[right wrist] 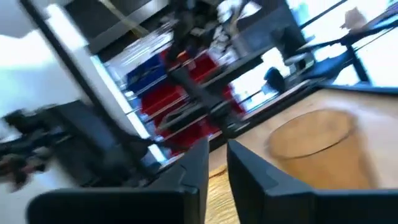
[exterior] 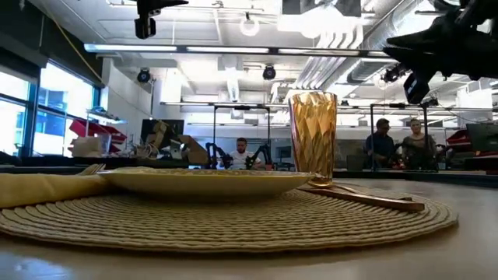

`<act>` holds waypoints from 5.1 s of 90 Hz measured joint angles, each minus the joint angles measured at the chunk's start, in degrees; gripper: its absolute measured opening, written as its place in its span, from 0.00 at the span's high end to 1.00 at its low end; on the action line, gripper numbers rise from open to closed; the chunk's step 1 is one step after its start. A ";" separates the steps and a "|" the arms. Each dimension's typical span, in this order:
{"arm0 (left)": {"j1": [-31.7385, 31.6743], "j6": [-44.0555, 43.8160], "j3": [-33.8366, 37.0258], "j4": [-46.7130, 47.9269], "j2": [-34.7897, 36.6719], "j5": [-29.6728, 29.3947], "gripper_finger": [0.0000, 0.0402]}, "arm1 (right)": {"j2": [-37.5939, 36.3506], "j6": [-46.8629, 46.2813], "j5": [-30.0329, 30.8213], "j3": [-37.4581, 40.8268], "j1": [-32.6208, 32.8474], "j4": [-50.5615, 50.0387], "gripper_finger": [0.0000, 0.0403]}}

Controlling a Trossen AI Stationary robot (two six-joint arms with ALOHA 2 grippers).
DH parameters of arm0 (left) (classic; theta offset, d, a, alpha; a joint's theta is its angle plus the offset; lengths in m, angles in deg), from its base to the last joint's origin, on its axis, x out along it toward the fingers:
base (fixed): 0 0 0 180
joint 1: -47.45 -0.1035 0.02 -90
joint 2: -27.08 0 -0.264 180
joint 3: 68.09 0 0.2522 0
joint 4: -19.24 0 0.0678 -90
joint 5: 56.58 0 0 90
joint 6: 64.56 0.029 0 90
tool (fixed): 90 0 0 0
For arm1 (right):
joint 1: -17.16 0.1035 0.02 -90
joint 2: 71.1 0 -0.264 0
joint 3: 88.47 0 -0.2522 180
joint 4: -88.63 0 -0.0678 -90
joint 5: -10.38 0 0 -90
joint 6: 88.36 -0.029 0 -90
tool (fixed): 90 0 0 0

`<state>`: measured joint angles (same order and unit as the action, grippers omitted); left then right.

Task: Set table place
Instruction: Return to Home Position

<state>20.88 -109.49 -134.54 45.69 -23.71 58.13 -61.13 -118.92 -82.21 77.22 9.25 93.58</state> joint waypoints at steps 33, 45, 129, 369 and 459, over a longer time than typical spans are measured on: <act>0.00 3.25 0.00 0.02 -0.02 0.00 0.75 | 0.04 -0.44 1.56 0.01 0.00 -13.76 0.99; 0.46 11.84 0.00 0.07 -0.02 -3.50 0.75 | 0.13 -0.44 1.58 -0.03 0.00 -18.16 0.99; 2.48 31.96 0.53 1.13 -0.02 -17.73 0.75 | 0.20 -0.46 1.56 -0.12 0.00 -18.47 0.99; 15.52 27.06 51.89 -13.38 50.38 -28.79 0.75 | 0.17 31.06 5.16 -0.14 0.00 -17.90 0.99; 15.50 27.08 51.89 -13.35 50.31 -28.74 0.75 | -9.57 31.01 1.10 -0.08 14.80 -18.14 0.99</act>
<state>36.38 -82.41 -82.65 32.34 26.61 29.39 -70.70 -87.91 -81.11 77.15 24.05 75.44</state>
